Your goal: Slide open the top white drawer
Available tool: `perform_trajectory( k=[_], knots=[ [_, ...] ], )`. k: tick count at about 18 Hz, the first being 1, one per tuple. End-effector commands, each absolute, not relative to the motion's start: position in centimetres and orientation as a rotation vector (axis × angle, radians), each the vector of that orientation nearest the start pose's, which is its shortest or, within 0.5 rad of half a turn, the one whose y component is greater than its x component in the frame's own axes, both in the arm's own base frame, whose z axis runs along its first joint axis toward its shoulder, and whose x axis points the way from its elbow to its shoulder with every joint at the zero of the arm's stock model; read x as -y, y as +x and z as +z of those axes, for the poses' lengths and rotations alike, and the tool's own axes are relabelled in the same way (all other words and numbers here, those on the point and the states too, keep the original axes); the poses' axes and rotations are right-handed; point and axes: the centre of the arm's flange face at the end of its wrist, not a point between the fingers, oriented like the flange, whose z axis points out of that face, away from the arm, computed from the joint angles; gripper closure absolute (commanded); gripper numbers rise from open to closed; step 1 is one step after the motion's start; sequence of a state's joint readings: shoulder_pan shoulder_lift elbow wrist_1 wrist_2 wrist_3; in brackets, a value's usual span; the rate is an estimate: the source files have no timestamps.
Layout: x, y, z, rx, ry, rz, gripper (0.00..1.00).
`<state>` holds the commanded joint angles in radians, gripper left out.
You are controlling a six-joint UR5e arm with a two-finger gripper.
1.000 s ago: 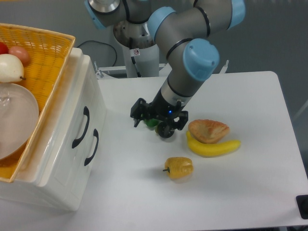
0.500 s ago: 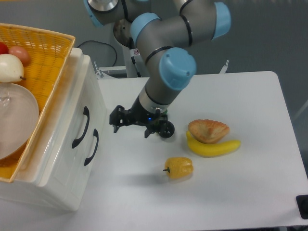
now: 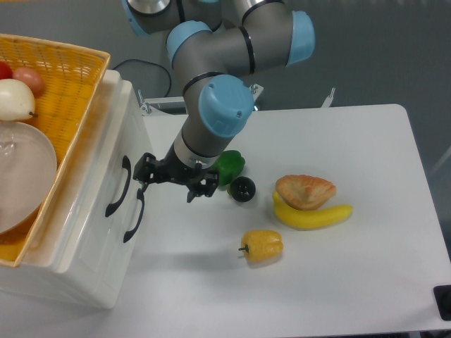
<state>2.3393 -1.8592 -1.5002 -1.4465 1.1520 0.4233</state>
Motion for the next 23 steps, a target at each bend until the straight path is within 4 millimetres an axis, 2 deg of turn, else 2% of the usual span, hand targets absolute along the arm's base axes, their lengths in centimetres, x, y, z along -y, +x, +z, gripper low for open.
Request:
perform_trajectory(
  k=[10,23],
  knots=[
    [-54.3,-28.3,38.0,0.455,-2.904,-0.630,0.00],
    [-55.3,-27.6,38.3,0.422,-2.863,-0.653,0.00]
  ],
)
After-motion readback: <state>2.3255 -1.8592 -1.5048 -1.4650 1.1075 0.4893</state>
